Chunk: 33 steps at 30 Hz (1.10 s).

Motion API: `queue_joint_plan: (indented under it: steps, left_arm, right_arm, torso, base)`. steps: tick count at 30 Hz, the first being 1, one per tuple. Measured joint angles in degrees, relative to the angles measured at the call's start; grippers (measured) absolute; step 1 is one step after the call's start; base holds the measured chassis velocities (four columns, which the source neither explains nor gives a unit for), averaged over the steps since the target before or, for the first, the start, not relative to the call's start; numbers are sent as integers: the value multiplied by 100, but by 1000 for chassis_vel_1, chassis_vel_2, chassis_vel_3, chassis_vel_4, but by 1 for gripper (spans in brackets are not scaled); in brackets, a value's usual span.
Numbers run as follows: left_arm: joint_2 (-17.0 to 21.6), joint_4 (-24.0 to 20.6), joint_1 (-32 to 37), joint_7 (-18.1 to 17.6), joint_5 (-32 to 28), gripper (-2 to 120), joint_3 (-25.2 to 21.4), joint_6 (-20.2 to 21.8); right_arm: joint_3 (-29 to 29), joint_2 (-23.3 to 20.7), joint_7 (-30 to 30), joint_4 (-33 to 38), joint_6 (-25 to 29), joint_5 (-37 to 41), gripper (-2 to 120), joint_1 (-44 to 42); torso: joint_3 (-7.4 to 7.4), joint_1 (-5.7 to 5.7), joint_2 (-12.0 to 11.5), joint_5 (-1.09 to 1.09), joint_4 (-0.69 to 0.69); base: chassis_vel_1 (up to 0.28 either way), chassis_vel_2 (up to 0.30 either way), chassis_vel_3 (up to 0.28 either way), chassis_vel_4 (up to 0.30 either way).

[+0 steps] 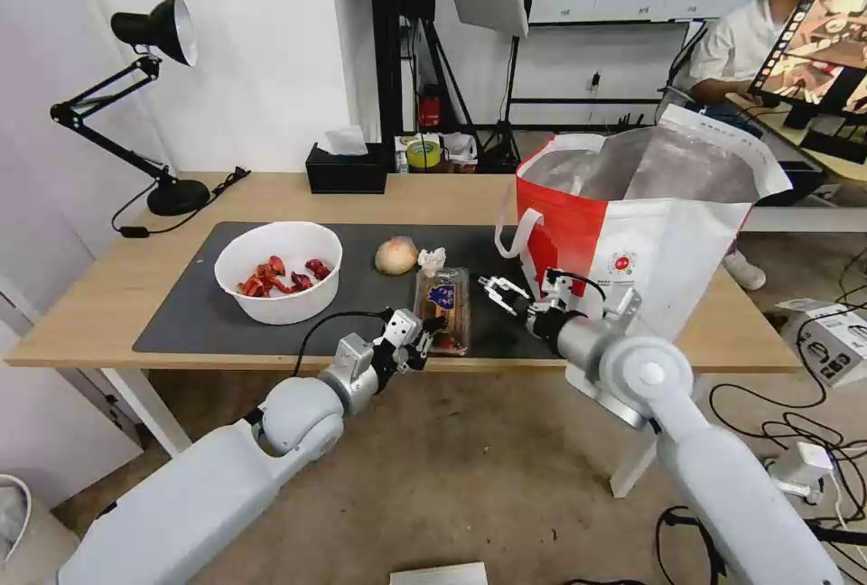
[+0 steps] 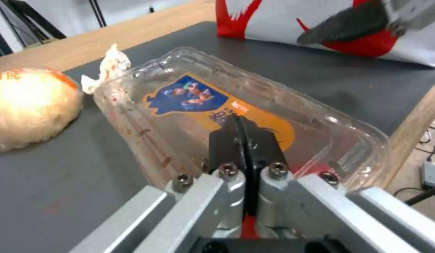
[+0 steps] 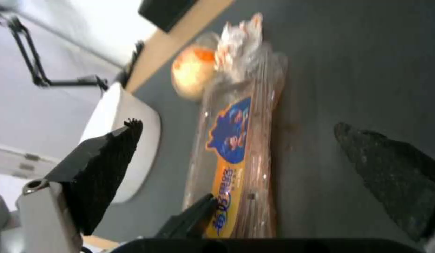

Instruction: Pick up the trash from the table and place it into the takeout bag.

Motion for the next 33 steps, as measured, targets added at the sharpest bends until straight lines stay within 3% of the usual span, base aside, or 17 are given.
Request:
queue_joint_plan:
  steps: [18, 33]
  left_arm:
    - [-6, 28, 15, -20, -65, 0, -30, -44]
    - [19, -15, 21, -117, -143, 0, -29, -51]
  right_arm:
    - [-315, 368, 434, -598, -612, 222, 100, 676]
    - [-446, 553, 610, -916, -766, 380, 100, 957]
  torso:
    - [0, 0, 0, 1, 0]
    - [0, 0, 0, 1, 0]
  base:
    - [0, 0, 0, 0]
    - [0, 0, 0, 0]
